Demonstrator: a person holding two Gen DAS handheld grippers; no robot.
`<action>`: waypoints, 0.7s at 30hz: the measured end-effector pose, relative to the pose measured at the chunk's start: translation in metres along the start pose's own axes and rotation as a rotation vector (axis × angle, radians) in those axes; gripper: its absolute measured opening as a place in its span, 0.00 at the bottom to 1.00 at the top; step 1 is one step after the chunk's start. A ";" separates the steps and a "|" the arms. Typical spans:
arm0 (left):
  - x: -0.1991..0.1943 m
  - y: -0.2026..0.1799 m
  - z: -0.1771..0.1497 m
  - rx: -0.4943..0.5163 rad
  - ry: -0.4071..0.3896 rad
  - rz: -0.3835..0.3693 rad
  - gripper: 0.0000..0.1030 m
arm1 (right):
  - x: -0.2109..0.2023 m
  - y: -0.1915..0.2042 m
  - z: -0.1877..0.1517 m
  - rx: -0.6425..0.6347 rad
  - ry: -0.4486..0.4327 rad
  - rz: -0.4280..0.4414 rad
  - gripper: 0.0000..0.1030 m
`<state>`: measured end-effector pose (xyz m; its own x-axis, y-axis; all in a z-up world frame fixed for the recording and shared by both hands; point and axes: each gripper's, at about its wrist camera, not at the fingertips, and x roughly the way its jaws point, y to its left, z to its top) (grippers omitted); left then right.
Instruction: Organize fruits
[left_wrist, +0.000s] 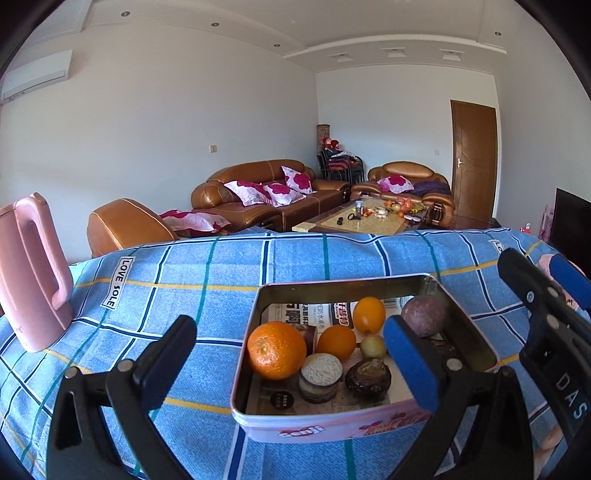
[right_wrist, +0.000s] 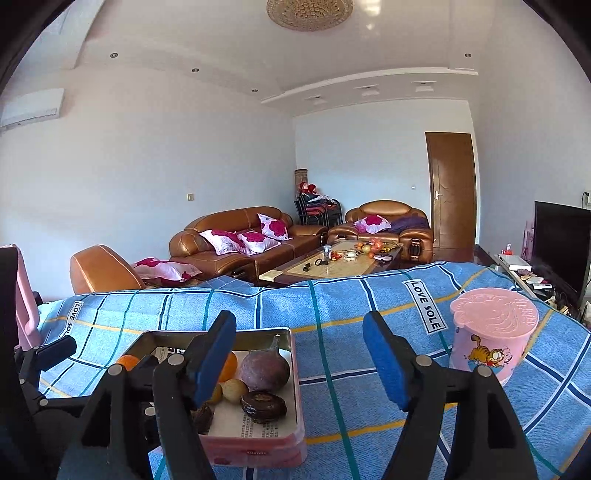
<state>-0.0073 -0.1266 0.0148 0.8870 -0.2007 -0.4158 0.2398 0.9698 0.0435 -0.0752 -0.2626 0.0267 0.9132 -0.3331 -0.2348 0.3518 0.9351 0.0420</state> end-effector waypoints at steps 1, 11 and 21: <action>-0.003 0.001 -0.001 -0.003 -0.007 0.004 1.00 | -0.003 0.001 0.000 -0.004 -0.004 -0.001 0.71; -0.026 0.009 -0.009 -0.020 -0.042 0.015 1.00 | -0.025 0.003 -0.003 -0.008 -0.035 0.001 0.71; -0.031 0.008 -0.011 -0.015 -0.051 0.022 1.00 | -0.029 0.002 -0.004 -0.009 -0.040 0.004 0.71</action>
<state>-0.0367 -0.1110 0.0178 0.9113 -0.1855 -0.3676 0.2143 0.9760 0.0387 -0.1019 -0.2505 0.0293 0.9221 -0.3339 -0.1958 0.3466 0.9374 0.0339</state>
